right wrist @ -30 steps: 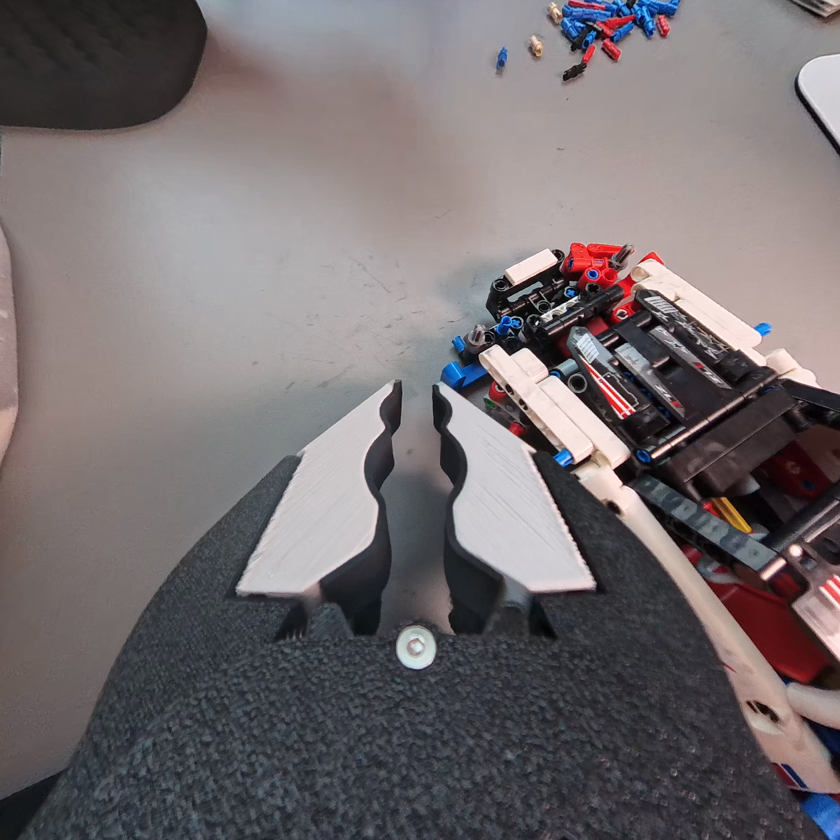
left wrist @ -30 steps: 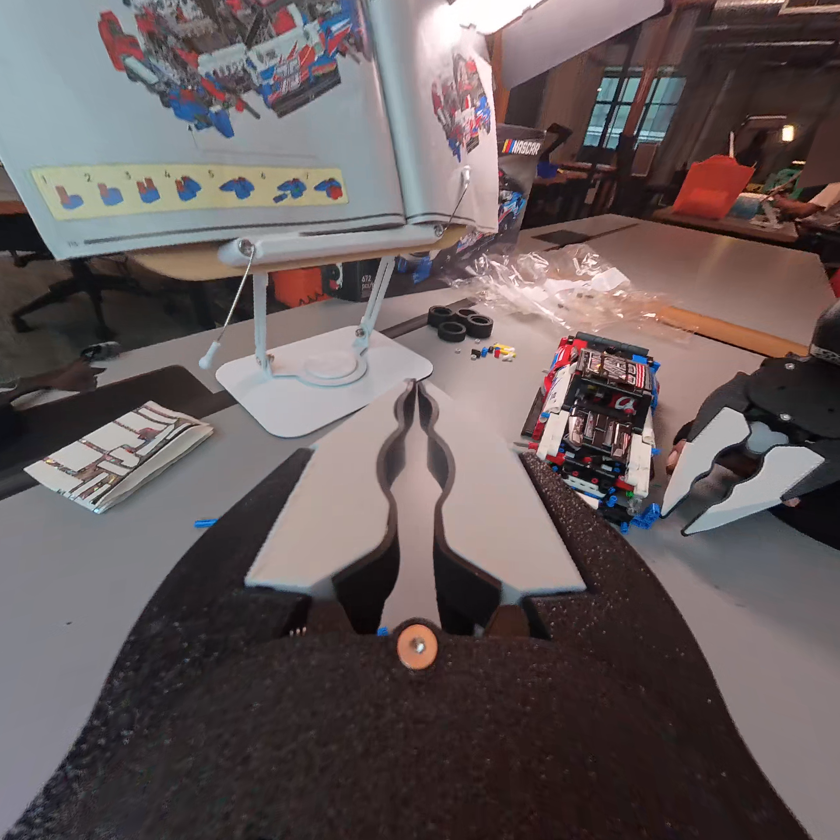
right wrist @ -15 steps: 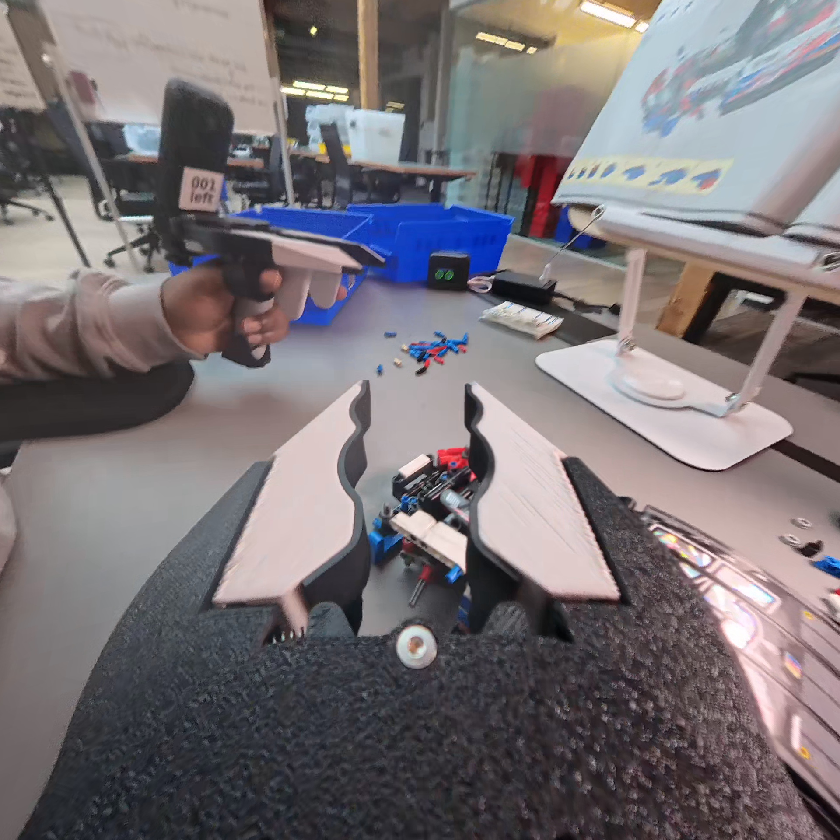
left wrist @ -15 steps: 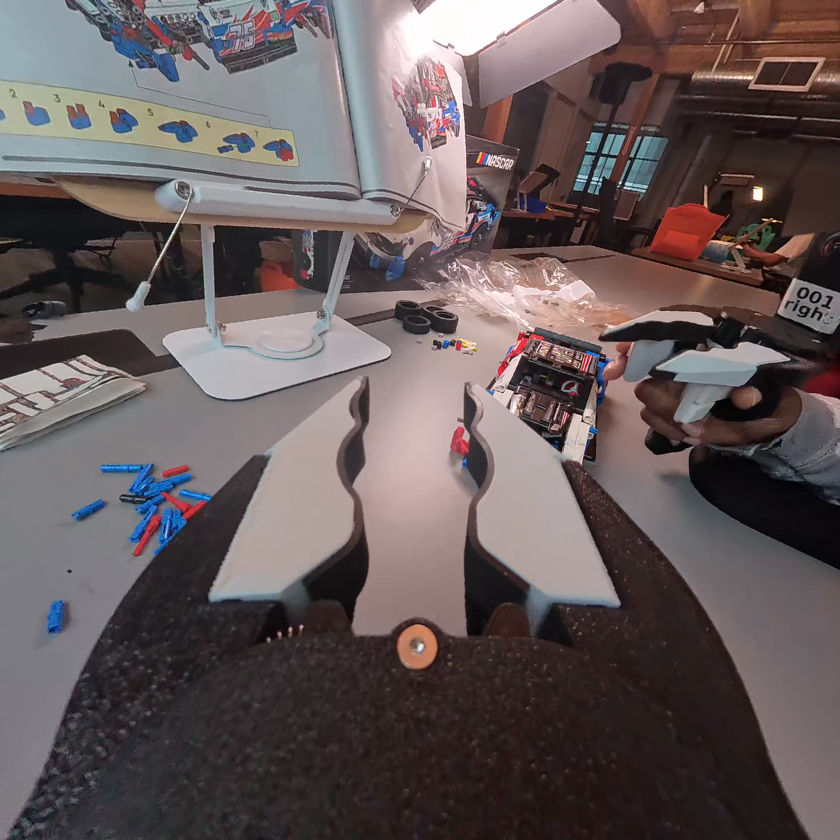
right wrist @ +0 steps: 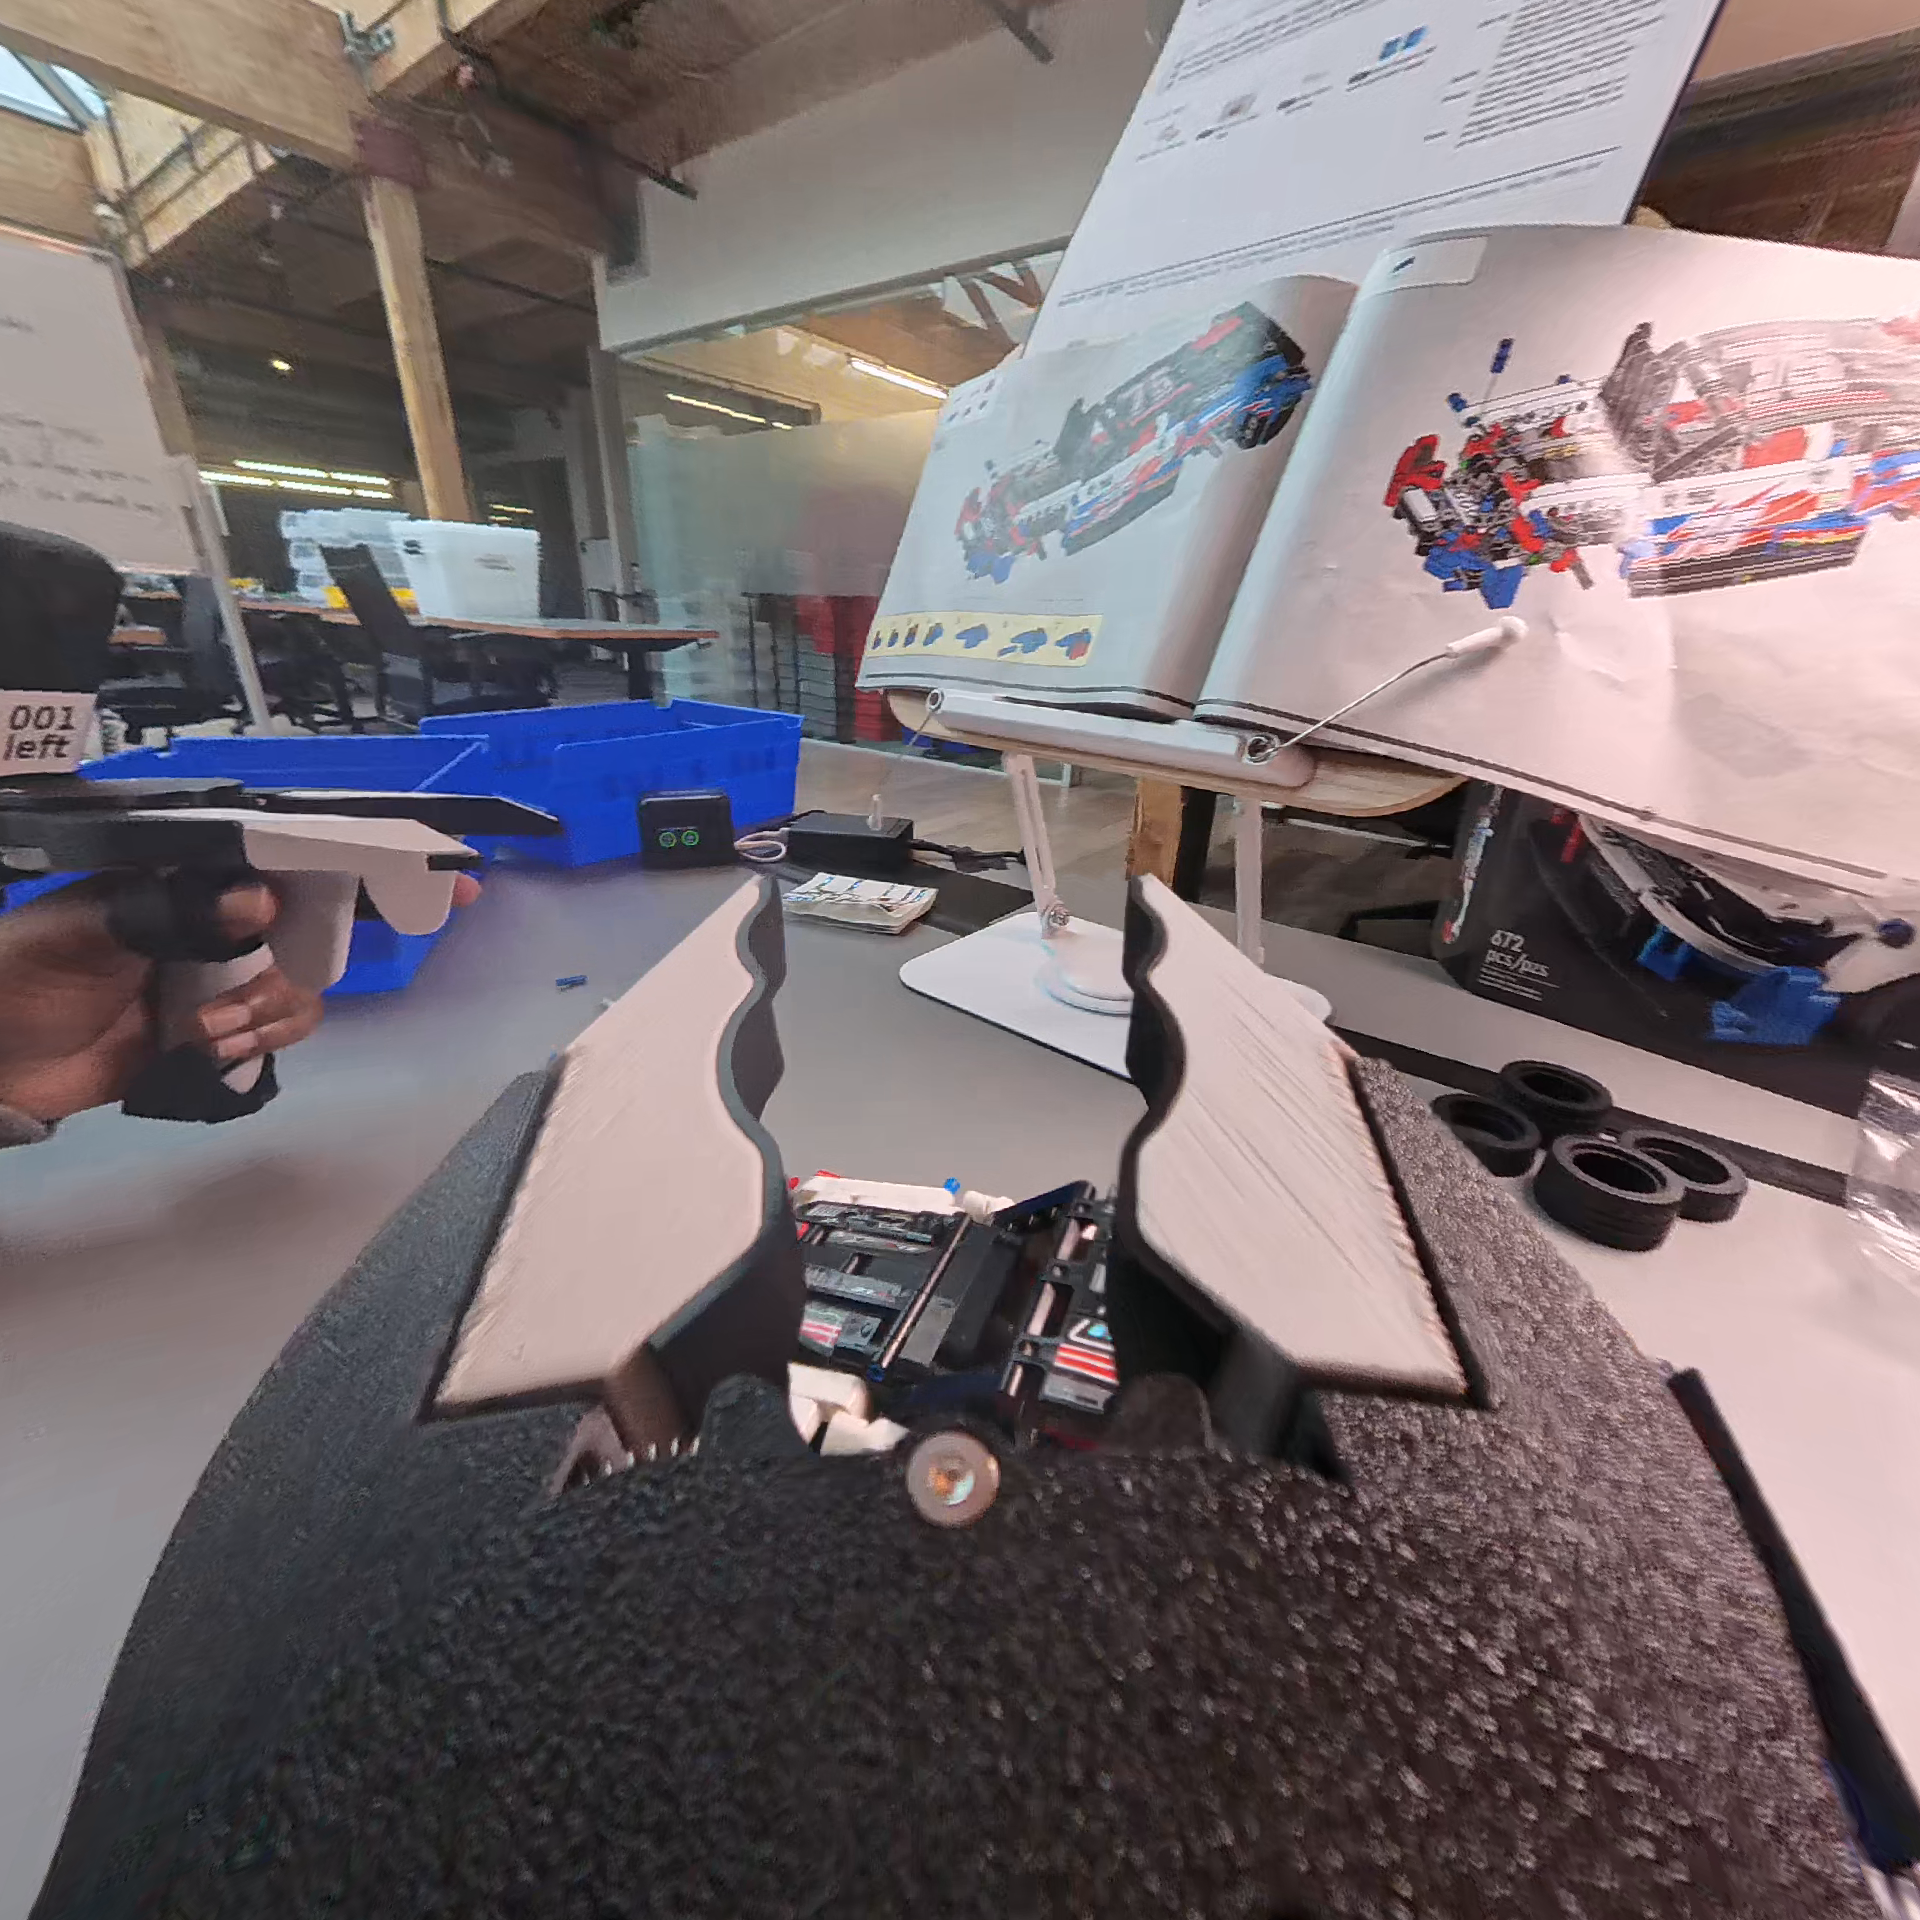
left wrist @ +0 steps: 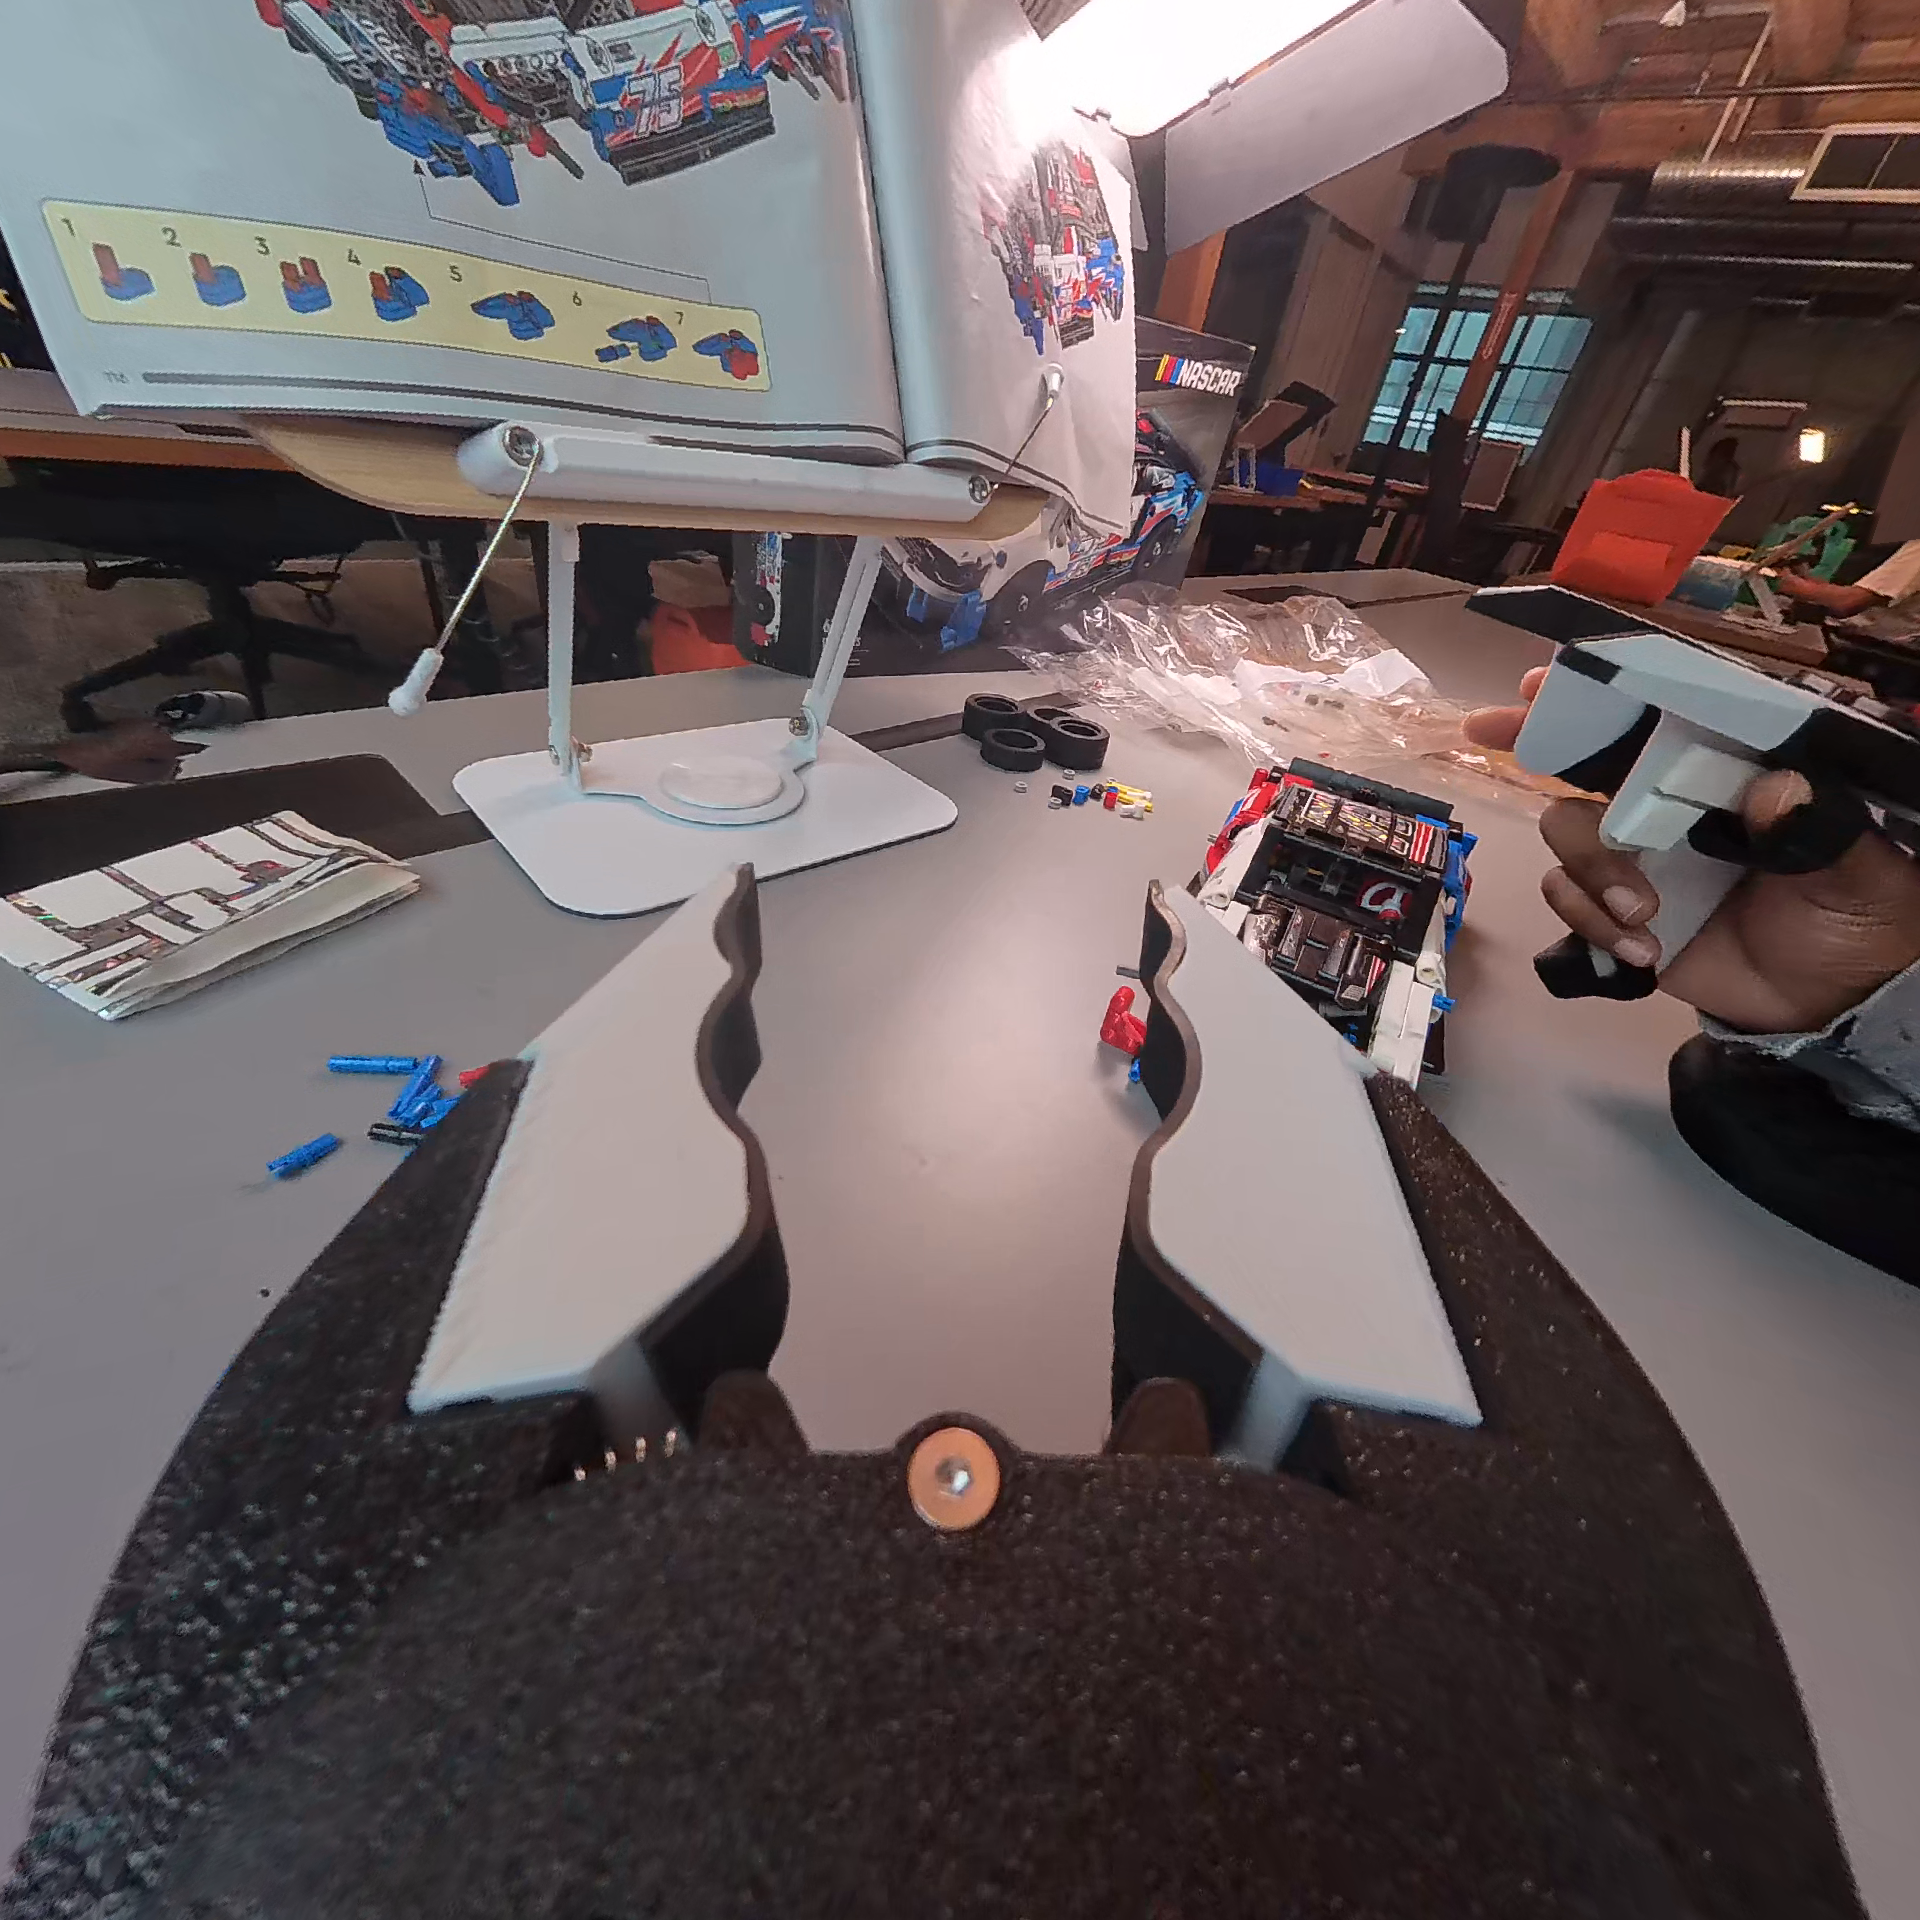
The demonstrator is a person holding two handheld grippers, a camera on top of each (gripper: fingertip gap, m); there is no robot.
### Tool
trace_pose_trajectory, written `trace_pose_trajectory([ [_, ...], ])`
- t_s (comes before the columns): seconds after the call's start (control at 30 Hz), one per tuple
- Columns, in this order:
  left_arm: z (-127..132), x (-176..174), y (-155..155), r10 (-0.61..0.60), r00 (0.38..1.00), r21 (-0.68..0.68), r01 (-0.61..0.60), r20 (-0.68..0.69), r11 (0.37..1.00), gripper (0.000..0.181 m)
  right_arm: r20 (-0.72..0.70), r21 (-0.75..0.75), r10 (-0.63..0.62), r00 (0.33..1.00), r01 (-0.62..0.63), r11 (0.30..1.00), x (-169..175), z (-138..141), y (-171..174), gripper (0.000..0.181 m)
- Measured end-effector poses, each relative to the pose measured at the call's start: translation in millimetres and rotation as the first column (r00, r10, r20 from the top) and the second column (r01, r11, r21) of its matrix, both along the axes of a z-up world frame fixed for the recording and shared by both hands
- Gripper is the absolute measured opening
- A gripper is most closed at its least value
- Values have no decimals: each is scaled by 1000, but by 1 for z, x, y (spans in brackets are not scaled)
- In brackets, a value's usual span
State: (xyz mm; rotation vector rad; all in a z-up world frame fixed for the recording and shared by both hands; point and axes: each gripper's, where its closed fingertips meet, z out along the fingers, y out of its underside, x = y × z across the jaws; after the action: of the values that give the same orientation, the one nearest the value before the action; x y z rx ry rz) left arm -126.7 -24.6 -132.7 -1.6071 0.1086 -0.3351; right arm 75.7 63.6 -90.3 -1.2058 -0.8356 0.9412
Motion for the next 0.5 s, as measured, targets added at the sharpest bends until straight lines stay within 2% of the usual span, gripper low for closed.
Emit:
trace_pose_trajectory([
  [0.3, -2, 4, 4, 17, 999, 1, -17, -47, 1000, 74, -5, -17, -36, 999, 36, 999, 10, 1, 6, 61],
  [0.5, 15, -11, 27, 79, 987, 16, -77, -141, 997, 73, -39, -34, -42, 998, 40, 999, 18, 10, 4, 59],
])
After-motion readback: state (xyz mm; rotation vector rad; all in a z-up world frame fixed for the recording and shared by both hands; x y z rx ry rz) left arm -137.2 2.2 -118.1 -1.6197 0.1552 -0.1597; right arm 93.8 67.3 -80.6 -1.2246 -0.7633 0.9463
